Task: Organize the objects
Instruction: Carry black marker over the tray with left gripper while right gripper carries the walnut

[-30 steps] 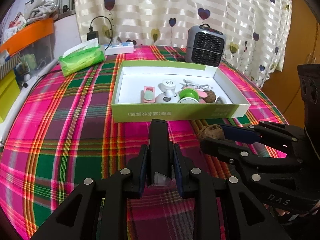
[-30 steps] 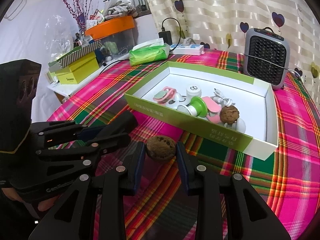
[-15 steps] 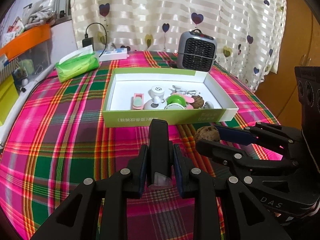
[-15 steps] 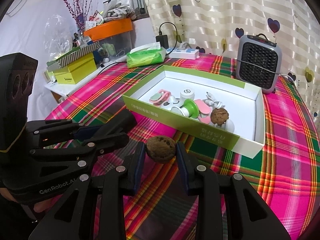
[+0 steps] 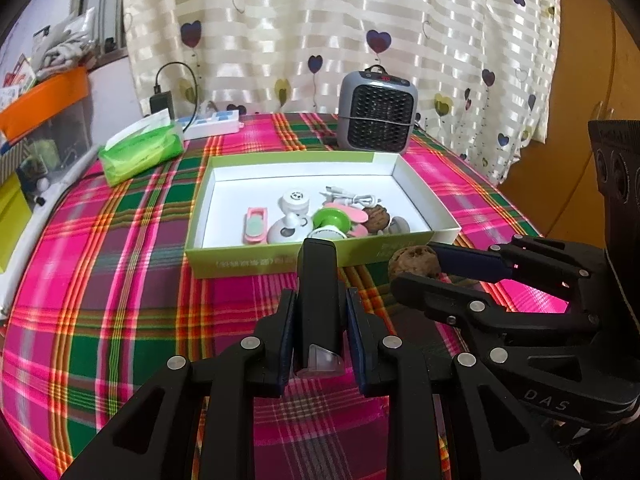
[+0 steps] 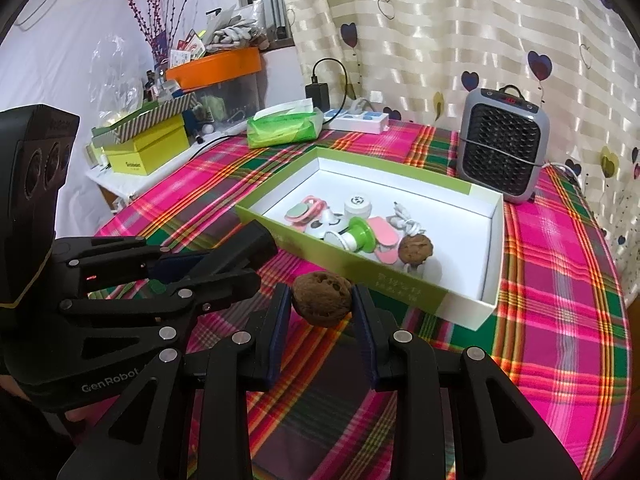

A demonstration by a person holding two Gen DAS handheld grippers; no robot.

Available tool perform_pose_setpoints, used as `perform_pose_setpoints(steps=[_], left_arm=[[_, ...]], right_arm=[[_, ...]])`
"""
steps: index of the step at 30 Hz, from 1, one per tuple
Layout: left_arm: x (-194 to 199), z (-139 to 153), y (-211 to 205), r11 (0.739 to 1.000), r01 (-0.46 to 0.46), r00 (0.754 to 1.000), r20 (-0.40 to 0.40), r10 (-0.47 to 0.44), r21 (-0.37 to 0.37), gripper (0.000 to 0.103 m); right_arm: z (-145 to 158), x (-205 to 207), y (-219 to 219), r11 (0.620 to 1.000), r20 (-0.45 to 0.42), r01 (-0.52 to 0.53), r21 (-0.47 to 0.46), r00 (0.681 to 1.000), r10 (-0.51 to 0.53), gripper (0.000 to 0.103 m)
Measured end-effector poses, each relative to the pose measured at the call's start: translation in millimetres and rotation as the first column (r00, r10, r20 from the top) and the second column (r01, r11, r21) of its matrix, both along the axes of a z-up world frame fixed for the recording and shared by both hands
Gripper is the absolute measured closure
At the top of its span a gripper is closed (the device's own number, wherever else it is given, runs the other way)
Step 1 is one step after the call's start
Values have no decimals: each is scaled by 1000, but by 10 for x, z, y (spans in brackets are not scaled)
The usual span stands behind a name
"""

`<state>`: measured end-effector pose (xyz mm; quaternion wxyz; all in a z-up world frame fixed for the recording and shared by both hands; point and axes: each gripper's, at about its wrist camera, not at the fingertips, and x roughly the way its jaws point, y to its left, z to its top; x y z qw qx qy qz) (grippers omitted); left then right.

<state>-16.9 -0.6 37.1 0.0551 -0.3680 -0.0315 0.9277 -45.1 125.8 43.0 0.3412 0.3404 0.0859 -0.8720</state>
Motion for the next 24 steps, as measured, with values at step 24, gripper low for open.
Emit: perform_pose_setpoints(steps=[24], left_arm=[[-365,152,55,1000,15,1000,-12,-16,-25,81]], right_arm=[[216,-301,57,999,-54,18,26,998,-16,70]])
